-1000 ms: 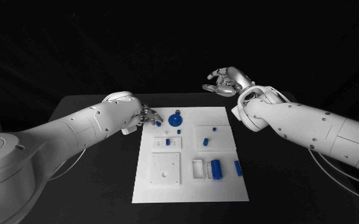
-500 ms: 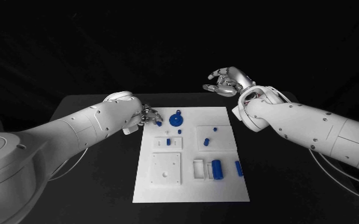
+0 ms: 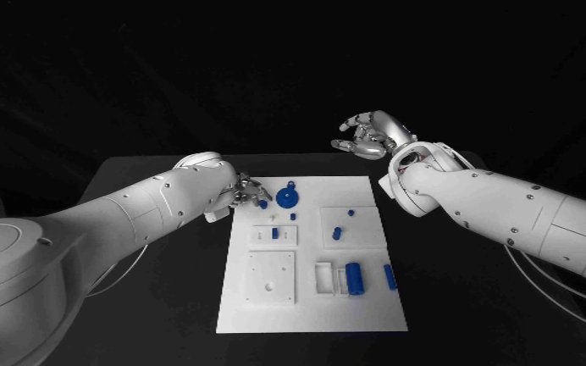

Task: Assemble the parts on the task board

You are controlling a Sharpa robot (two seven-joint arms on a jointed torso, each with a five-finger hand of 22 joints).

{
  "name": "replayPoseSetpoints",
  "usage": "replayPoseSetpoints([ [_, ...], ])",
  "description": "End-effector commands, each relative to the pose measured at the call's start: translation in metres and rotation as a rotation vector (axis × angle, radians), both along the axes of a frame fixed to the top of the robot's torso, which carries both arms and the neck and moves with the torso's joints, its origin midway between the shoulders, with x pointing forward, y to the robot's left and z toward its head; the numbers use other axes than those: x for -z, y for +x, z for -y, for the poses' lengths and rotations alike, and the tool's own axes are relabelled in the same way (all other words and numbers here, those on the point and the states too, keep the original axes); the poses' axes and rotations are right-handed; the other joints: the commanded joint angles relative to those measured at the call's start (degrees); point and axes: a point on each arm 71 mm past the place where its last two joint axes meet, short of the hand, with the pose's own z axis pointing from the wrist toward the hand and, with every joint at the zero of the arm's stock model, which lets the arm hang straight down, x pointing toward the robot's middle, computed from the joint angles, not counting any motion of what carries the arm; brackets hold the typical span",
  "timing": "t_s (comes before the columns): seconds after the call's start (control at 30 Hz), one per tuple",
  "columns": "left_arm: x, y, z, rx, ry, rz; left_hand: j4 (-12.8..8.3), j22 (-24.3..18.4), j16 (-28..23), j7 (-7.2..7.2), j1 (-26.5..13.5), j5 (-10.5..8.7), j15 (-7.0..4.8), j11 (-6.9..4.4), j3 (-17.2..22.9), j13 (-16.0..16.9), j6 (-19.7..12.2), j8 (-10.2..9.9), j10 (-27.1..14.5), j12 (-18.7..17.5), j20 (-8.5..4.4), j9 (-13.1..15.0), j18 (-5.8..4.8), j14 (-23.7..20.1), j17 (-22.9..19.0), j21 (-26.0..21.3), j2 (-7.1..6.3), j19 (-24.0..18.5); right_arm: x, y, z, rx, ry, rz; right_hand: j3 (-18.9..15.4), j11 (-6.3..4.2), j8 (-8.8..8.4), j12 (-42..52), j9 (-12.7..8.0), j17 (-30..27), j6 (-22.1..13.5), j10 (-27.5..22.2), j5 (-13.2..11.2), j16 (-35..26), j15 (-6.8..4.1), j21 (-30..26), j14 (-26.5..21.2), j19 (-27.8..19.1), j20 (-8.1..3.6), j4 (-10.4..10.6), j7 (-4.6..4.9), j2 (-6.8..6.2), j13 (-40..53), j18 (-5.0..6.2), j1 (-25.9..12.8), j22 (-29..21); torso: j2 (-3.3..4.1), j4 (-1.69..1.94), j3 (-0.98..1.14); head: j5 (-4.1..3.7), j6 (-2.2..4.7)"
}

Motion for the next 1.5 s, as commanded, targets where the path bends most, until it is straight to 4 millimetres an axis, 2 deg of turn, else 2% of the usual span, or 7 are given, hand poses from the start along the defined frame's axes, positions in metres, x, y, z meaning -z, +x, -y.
replayPoseSetpoints([
  [0.03, 0.002, 0.0, 0.001, 0.002, 0.013, 0.011, 0.8, 0.82, -0.32, -0.04, -0.21, -0.25, 0.07, 0.17, 0.1, 0.0, -0.09, -0.26, -0.13, 0.28, -5.15, -0.14, 0.78, 0.02, 0.14, 0.1, -1.11, -0.22, 0.0, 0.0, -0.002, -0.011, -0.004, 0.0, 0.06, -0.03, 0.31, 0.19, 0.07, 0.07, -0.47, -0.2, 0.33, -0.38, -0.25, -0.23, -0.02, 0.04, -0.54, 0.25, 0.78, 0.48, -0.07, 7.27, 0.14, 0.09, 0.04, -0.01, 0.0, -0.01, 0.0],
  [0.23, 0.006, -0.001, 0.004, 0.026, 0.072, 0.025, 2.75, 0.75, -0.39, -0.08, -1.74, -0.24, 0.05, 0.14, 0.17, 0.03, -0.12, -0.17, -0.16, 0.36, -5.14, -0.01, 0.9, 0.05, 0.42, 0.15, -3.28, -0.33, 0.0, -0.001, -0.003, -0.015, -0.004, -0.001, 0.05, -0.03, 0.32, 0.2, 0.07, 0.08, -0.48, -0.21, 0.32, -0.38, -0.25, -0.24, -0.02, 0.04, -0.54, 0.25, 0.78, 0.47, -0.09, 7.27, 0.16, 0.1, 0.04, 0.02, 0.03, -0.05, -0.02],
  [0.5, 0.012, -0.004, 0.007, 0.066, 0.171, 0.056, 2.92, 0.76, -0.29, -0.21, -1.91, -0.23, -0.06, 0.01, -0.15, 0.11, 0.09, 0.01, -0.08, 0.5, -5.23, 0.13, 1.07, 0.14, 0.63, 0.24, -3.8, -0.39, 0.0, -0.001, -0.004, -0.016, -0.004, -0.001, 0.04, -0.03, 0.32, 0.22, 0.08, 0.08, -0.48, -0.21, 0.31, -0.39, -0.25, -0.24, -0.02, 0.05, -0.55, 0.25, 0.78, 0.48, -0.11, 7.27, 0.19, 0.11, 0.04, 0.03, 0.02, -0.05, -0.12],
  [0.8, 0.02, -0.007, 0.013, 0.07, 0.18, 0.052, 0.35, 0.9, -0.22, -0.31, 0.61, -0.02, -0.15, -0.09, -0.97, 0.2, 0.48, 0.32, 0.1, 0.8, -5.2, 0.3, 1.15, 0.42, 1.09, 0.79, 0.62, -0.42, 0.0, -0.001, -0.005, -0.02, -0.003, -0.002, 0.03, -0.03, 0.34, 0.24, 0.08, 0.09, -0.47, -0.21, 0.3, -0.38, -0.25, -0.24, -0.01, 0.06, -0.55, 0.26, 0.78, 0.5, -0.13, 7.27, 0.21, 0.12, 0.05, -0.02, 0.05, -0.04, -0.09],
  [0.9, 0.022, -0.008, 0.014, 0.072, 0.18, 0.049, -0.56, 0.88, -0.23, -0.36, 0.92, 0.04, -0.19, -0.14, -1.63, 0.19, 0.67, 0.41, 0.12, 0.88, -5.17, 0.27, 1.13, 0.51, 1.22, 0.89, 1.56, -0.48, 0.0, -0.001, -0.006, -0.021, -0.003, -0.002, 0.03, -0.03, 0.34, 0.25, 0.09, 0.09, -0.46, -0.21, 0.3, -0.38, -0.25, -0.24, 0.0, 0.06, -0.55, 0.27, 0.78, 0.51, -0.14, 7.27, 0.22, 0.12, 0.05, -0.03, 0.06, -0.05, -0.08],
  [1.27, 0.027, -0.009, 0.016, 0.066, 0.179, 0.055, -3.53, 0.8, -0.36, -0.44, 2.53, 0.29, -0.26, -0.21, -2.49, 0.09, 1.0, 0.51, 0.14, 1.11, -5.17, 0.04, 1.13, 0.71, 1.57, 1.1, 4.68, -0.55, 0.0, -0.002, -0.007, -0.024, -0.003, -0.004, 0.01, -0.04, 0.36, 0.28, 0.1, 0.1, -0.44, -0.2, 0.29, -0.38, -0.26, -0.24, 0.01, 0.07, -0.55, 0.29, 0.77, 0.55, -0.16, 7.27, 0.23, 0.14, 0.06, -0.01, 0.07, -0.11, -0.06],
  [1.5, 0.036, -0.012, 0.016, 0.077, 0.193, 0.045, -5.89, 0.73, -0.52, -0.35, 4.08, 1.47, -0.16, -0.11, -2.44, -0.03, 1.07, 0.48, 0.16, 1.2, -5.09, -0.17, 1.0, 0.81, 1.73, 1.23, 4.91, -0.51, 0.0, -0.002, -0.006, -0.024, -0.003, -0.005, 0.0, -0.04, 0.38, 0.3, 0.11, 0.11, -0.41, -0.19, 0.28, -0.37, -0.26, -0.24, 0.03, 0.08, -0.56, 0.32, 0.77, 0.58, -0.18, 7.27, 0.23, 0.15, 0.03, 0.04, 0.03, -0.14, -0.06],
])
